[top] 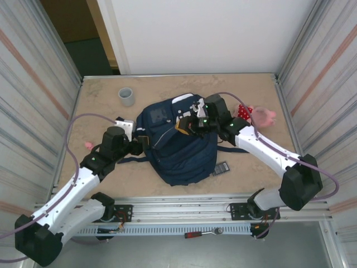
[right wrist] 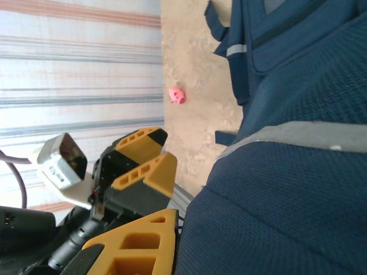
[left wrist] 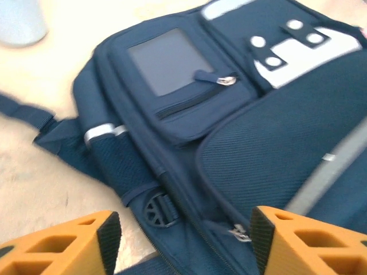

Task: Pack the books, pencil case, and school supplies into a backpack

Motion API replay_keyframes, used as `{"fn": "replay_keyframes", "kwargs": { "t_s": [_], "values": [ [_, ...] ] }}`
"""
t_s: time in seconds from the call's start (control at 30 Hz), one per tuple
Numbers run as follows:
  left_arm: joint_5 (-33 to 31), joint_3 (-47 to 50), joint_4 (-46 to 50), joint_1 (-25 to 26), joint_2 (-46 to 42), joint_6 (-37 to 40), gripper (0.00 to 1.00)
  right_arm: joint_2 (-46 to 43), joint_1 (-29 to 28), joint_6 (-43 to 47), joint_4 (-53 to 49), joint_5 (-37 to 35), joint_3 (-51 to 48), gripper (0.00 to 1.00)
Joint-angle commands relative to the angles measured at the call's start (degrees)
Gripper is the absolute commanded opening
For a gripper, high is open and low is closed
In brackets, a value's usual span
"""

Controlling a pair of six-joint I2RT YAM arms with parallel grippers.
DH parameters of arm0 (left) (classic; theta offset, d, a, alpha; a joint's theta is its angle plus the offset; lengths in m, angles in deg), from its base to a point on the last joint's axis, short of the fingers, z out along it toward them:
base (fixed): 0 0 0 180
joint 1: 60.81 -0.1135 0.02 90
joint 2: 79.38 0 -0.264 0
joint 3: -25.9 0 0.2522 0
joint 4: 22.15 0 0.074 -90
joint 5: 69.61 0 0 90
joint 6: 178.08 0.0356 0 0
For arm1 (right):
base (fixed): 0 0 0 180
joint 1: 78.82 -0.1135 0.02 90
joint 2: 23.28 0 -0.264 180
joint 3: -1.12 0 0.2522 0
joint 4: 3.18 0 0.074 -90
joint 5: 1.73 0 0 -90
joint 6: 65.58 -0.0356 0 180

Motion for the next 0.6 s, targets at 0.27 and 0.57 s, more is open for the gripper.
{"fn": "replay_keyframes", "kwargs": {
  "t_s": [0.27,0.57],
  "values": [
    [24.7,-6.1,0.2,0.8,1.3,28.6,0.76,6.8,-2.9,-1.6,8.7,2.0,4.6,0.0],
    [14.0,-8.7,3.9,8.8,8.0,48.6,0.86,7.2,-3.1,-1.7,8.1,1.7,5.0,0.0]
  ]
}}
